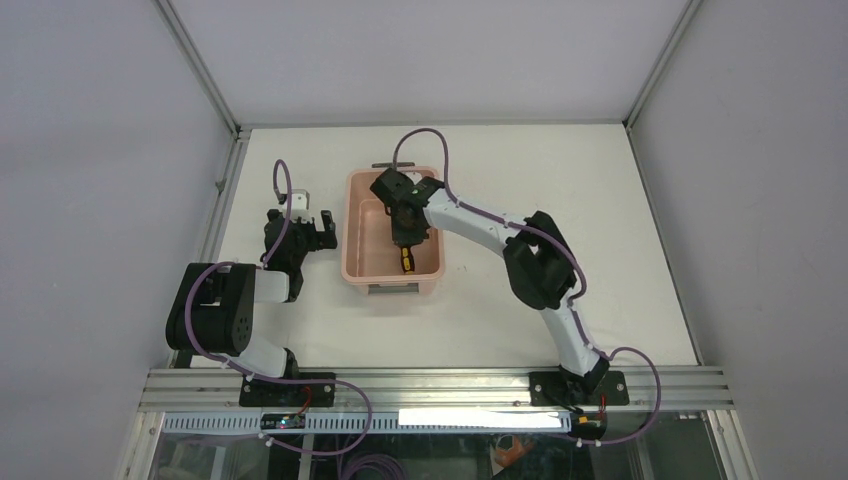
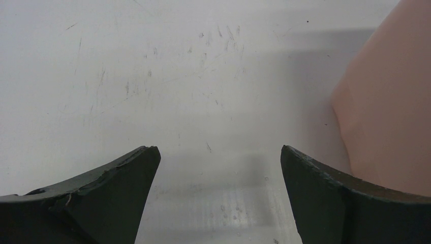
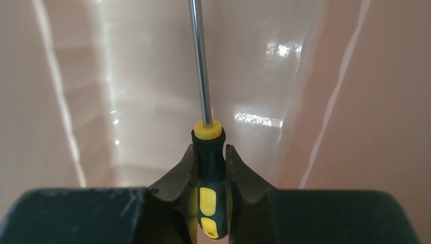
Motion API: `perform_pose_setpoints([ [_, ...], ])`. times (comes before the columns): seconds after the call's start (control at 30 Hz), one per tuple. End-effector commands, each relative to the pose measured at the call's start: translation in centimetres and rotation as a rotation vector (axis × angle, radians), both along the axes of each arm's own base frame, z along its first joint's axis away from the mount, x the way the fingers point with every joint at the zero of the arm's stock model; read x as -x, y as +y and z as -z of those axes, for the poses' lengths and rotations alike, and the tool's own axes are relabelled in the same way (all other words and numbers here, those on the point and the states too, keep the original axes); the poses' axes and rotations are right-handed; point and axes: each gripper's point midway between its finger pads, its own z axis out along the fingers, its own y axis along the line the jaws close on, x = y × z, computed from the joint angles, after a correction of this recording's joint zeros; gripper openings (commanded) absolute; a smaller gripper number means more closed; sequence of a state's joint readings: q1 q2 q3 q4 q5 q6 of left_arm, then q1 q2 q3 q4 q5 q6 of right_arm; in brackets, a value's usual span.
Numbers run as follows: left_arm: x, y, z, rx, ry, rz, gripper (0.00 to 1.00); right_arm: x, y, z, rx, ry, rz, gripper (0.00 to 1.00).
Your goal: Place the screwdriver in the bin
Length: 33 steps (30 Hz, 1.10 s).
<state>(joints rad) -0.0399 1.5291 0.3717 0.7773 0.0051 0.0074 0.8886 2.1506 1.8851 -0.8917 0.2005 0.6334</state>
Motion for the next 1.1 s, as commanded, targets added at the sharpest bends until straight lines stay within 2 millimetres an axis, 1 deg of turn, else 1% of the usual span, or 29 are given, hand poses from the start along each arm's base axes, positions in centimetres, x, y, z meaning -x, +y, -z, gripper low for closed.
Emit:
perform_pose_setpoints([
  [0.0,-0.7,-0.5,-1.8,0.021,-0.059,0.012,0.99,-1.4,1.9,2.2,-0.069,-0.035,0.072,0.13],
  [0.07,-0.7,-0.5,-1.9,0.021,-0.060,0.012,0.99,-1.2,2.0,3.2,-0.060,-0.016,0.065,0.21],
  [0.13,-0.7,-0.5,-1.8,0.021,-0.059,0.012,0.99,-1.2,2.1,3.4,-0.059,-0.011,0.059,0.35],
  [0.2,-0.7,-0.6,-1.9,0.021,-0.059,0.012,0.99,-1.3,2.4,2.5,-0.077,-0.021,0.043,0.53],
  [0.23,-0.7,-0.5,-1.9,0.021,-0.060,0.012,0.99,-1.3,2.6,1.8,-0.090,-0.032,0.033,0.60],
  [0.3,-0.7,-0.5,-1.9,0.022,-0.061,0.012,0.99,-1.4,2.8,-0.6,-0.124,-0.065,0.005,0.69],
  [0.37,-0.7,-0.6,-1.8,0.021,-0.059,0.012,0.99,-1.3,3.0,-3.4,-0.163,-0.105,-0.028,0.71],
  [0.5,-0.7,-0.6,-1.9,0.021,-0.060,0.012,0.99,-0.8,3.0,-9.3,-0.237,-0.197,-0.125,0.82],
  [0.57,-0.7,-0.6,-1.8,0.021,-0.059,0.013,0.99,-0.5,2.6,-11.6,-0.253,-0.241,-0.171,0.90],
  [0.63,-0.7,-0.6,-1.9,0.022,-0.060,0.013,0.99,-0.2,1.6,-13.2,-0.247,-0.273,-0.200,0.99],
  [0.7,-0.7,-0.5,-1.9,0.021,-0.060,0.011,0.99,-0.3,0.0,-14.2,-0.226,-0.308,-0.201,0.99],
  [0.77,-0.7,-0.5,-1.9,0.021,-0.060,0.011,0.99,-0.7,-2.4,-14.8,-0.203,-0.337,-0.160,0.99],
  [0.87,-0.7,-0.6,-1.8,0.021,-0.059,0.012,0.99,-1.4,-6.3,-14.8,-0.204,-0.332,-0.075,0.99],
  [0.93,-0.7,-0.5,-1.9,0.021,-0.060,0.012,0.99,-2.2,-10.0,-14.8,-0.180,-0.350,0.009,0.99],
  [0.97,-0.7,-0.5,-1.9,0.021,-0.060,0.011,0.99,-2.2,-11.6,-14.8,-0.157,-0.370,0.043,0.99],
  [1.03,-0.7,-0.5,-1.9,0.021,-0.060,0.012,0.99,-2.6,-15.7,-15.1,-0.118,-0.414,0.132,1.00],
  [1.07,-0.7,-0.5,-1.9,0.021,-0.060,0.011,0.99,-2.6,-17.4,-15.2,-0.108,-0.430,0.169,0.99],
])
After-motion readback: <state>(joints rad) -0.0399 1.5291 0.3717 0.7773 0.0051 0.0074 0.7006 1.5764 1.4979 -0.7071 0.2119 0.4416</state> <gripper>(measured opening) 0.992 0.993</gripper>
